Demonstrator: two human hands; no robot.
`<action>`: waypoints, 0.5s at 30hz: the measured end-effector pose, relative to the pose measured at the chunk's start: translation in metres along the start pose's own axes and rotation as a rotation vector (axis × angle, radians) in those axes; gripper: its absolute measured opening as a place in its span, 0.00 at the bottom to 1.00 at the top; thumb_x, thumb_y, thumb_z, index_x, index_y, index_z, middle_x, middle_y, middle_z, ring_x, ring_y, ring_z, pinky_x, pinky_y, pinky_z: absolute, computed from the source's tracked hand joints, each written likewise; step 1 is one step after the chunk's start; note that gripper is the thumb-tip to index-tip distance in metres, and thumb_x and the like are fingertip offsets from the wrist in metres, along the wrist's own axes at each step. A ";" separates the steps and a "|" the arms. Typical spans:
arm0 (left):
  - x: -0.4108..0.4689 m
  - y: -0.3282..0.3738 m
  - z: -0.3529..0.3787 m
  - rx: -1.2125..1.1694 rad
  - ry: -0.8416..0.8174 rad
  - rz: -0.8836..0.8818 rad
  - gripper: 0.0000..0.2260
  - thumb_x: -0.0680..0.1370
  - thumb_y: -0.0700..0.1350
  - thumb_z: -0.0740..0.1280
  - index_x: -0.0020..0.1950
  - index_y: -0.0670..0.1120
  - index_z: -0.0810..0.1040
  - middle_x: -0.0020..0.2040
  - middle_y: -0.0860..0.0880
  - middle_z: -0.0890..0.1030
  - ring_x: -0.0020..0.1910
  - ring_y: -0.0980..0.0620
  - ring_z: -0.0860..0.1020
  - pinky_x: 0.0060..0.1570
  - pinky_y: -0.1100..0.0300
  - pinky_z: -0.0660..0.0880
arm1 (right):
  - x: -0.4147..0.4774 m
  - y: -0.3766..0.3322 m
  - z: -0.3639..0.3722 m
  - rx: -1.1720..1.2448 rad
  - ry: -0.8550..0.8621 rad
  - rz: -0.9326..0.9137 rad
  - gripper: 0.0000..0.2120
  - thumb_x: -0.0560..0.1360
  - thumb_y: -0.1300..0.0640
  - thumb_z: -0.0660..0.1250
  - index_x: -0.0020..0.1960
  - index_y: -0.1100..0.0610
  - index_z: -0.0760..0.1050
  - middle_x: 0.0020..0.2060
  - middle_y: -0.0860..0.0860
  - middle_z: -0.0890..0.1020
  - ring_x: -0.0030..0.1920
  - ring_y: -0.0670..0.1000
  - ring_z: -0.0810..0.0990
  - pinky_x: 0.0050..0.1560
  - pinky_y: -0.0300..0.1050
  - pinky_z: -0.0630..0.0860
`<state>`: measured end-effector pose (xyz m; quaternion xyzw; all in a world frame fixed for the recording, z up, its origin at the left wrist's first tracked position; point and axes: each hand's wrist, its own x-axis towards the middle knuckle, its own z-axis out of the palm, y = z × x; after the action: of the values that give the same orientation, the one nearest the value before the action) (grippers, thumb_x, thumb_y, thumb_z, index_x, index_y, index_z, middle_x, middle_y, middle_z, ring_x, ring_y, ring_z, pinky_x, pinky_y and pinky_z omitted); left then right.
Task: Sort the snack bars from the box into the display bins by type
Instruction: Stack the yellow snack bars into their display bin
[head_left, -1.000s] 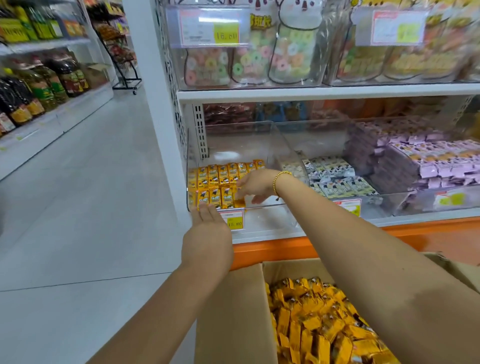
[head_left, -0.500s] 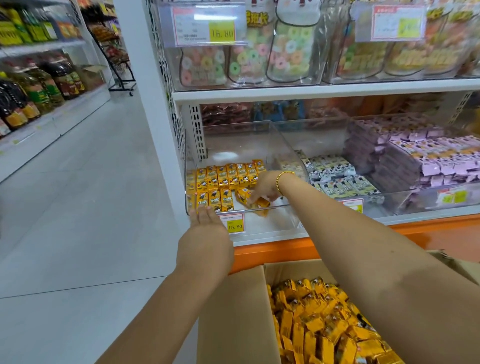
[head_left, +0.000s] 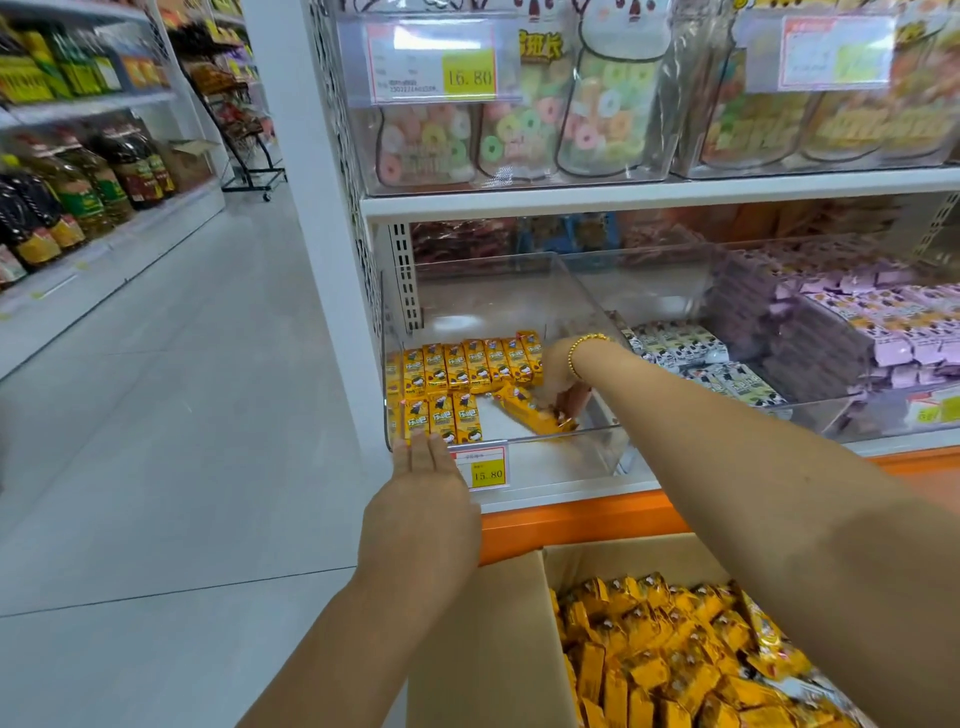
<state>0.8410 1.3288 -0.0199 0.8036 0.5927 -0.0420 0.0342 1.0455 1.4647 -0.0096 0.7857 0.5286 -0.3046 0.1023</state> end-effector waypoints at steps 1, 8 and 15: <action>0.000 0.001 0.000 0.014 -0.004 -0.002 0.29 0.83 0.47 0.52 0.77 0.40 0.39 0.78 0.43 0.44 0.77 0.46 0.46 0.70 0.55 0.61 | 0.000 -0.003 0.002 0.074 -0.024 -0.016 0.08 0.77 0.61 0.66 0.41 0.64 0.75 0.46 0.58 0.84 0.45 0.55 0.83 0.60 0.52 0.77; 0.006 -0.001 -0.002 0.014 0.009 0.013 0.30 0.82 0.51 0.54 0.78 0.41 0.45 0.78 0.43 0.50 0.77 0.46 0.54 0.68 0.54 0.64 | -0.001 -0.027 0.020 0.258 0.121 -0.264 0.08 0.75 0.66 0.67 0.39 0.58 0.72 0.47 0.57 0.81 0.42 0.53 0.79 0.56 0.48 0.78; -0.022 0.026 -0.002 -0.311 0.208 0.269 0.13 0.81 0.53 0.56 0.62 0.55 0.75 0.58 0.56 0.79 0.53 0.58 0.75 0.48 0.64 0.70 | -0.077 0.031 0.043 0.134 0.780 -0.701 0.08 0.76 0.57 0.65 0.40 0.56 0.70 0.34 0.48 0.72 0.36 0.46 0.70 0.35 0.38 0.63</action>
<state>0.8595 1.3008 -0.0154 0.8603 0.4800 0.1381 0.1018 1.0379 1.3719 -0.0038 0.6216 0.7378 -0.0389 -0.2605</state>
